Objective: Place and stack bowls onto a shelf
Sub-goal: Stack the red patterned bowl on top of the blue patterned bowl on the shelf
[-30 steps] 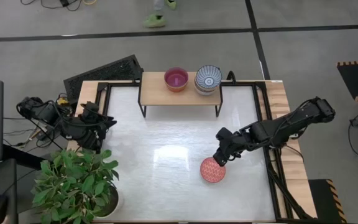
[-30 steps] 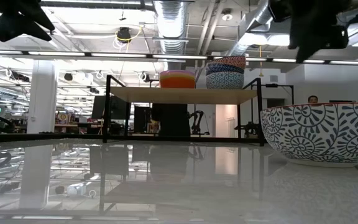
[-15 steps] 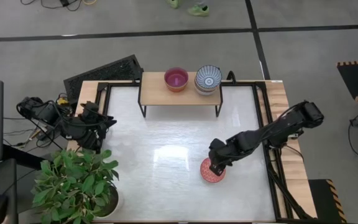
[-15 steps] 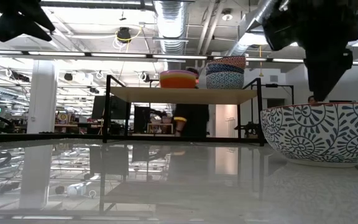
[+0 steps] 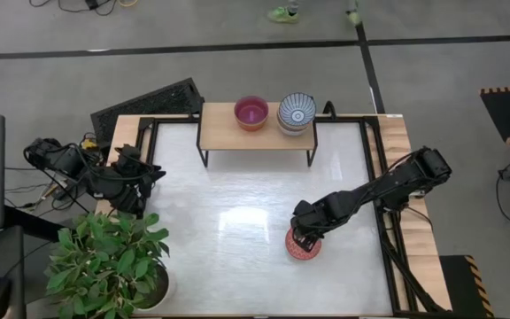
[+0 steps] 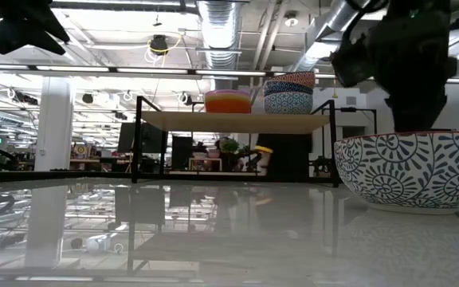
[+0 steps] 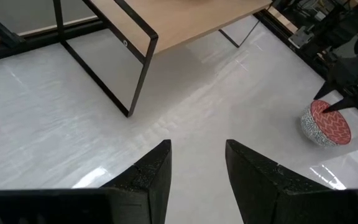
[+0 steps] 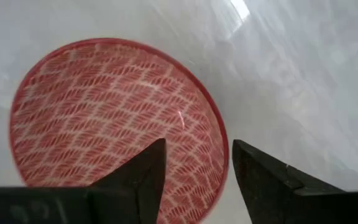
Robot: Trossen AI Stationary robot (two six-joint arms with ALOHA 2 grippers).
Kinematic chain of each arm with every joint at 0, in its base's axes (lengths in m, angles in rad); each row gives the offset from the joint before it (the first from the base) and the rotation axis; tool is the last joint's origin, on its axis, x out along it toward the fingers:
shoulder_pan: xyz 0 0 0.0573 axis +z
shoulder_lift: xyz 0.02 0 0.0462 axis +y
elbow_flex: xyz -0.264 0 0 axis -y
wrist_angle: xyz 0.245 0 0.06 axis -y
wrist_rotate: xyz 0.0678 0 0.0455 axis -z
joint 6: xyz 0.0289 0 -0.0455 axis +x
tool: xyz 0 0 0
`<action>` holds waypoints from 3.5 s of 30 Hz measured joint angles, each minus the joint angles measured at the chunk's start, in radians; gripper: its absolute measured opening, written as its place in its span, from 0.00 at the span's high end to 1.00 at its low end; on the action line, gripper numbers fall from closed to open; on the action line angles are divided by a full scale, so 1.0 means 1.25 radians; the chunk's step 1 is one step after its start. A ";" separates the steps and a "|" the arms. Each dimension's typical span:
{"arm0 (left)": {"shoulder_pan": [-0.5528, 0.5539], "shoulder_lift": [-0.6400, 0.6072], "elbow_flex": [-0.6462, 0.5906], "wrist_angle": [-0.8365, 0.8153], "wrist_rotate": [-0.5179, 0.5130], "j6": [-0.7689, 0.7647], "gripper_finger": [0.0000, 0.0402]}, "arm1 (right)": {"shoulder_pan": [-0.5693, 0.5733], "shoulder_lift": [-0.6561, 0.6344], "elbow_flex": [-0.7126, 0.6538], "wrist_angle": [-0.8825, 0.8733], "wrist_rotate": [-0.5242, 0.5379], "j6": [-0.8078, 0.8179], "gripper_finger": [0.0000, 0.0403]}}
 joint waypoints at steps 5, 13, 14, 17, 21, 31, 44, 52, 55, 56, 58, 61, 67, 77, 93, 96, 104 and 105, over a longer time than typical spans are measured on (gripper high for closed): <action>0.000 0.000 0.000 0.000 0.000 0.000 0.66 | -0.001 0.031 -0.001 -0.005 -0.015 -0.005 0.58; 0.000 0.000 0.000 0.000 0.000 0.000 0.66 | -0.002 0.071 0.004 -0.007 -0.063 0.005 0.88; 0.000 0.000 0.000 -0.001 0.000 0.000 0.66 | -0.003 0.068 0.003 -0.009 -0.073 0.004 0.91; 0.000 0.000 0.000 0.000 0.000 0.000 0.66 | -0.002 0.074 0.004 0.008 -0.081 0.005 0.91; 0.000 0.000 0.000 0.000 0.000 -0.001 0.66 | -0.002 0.071 0.007 0.004 -0.082 0.005 0.91; 0.000 0.000 0.000 0.001 0.000 -0.007 0.66 | -0.038 0.042 0.084 -0.059 -0.072 -0.048 0.91; 0.000 0.000 0.000 0.001 -0.001 -0.023 0.66 | -0.272 -0.076 0.366 -0.270 -0.055 -0.151 0.91; 0.000 0.000 0.000 0.001 -0.007 -0.033 0.66 | -0.507 -0.110 0.602 -0.314 -0.050 -0.270 0.91; 0.000 0.000 0.000 0.001 -0.017 -0.034 0.66 | -0.609 -0.106 0.677 -0.333 -0.052 -0.347 0.91; 0.000 0.000 0.000 0.001 -0.021 -0.034 0.66 | -0.640 -0.101 0.691 -0.329 -0.055 -0.370 0.91; 0.000 0.000 0.000 0.001 -0.036 -0.034 0.66 | -0.697 -0.087 0.716 -0.297 -0.058 -0.391 0.91; 0.000 0.000 0.000 0.001 -0.050 -0.037 0.66 | -0.784 -0.066 0.734 -0.308 -0.090 -0.432 0.91; 0.000 0.000 0.000 0.001 -0.060 -0.059 0.66 | -0.869 -0.011 0.743 -0.302 -0.165 -0.484 0.91; 0.000 0.000 0.000 0.001 -0.060 -0.073 0.66 | -0.902 0.064 0.743 -0.342 -0.203 -0.543 0.91; 0.000 0.000 0.000 0.001 -0.077 -0.073 0.66 | -0.930 0.077 0.743 -0.350 -0.201 -0.561 0.91; 0.000 0.000 0.000 0.001 -0.077 -0.073 0.66 | -0.935 0.088 0.743 -0.372 -0.183 -0.567 0.91; 0.000 0.000 0.000 0.001 -0.078 -0.073 0.66 | -0.938 0.092 0.743 -0.359 -0.182 -0.567 0.91; 0.000 0.000 0.000 0.000 -0.078 -0.073 0.66 | -0.940 0.092 0.743 -0.363 -0.182 -0.568 0.91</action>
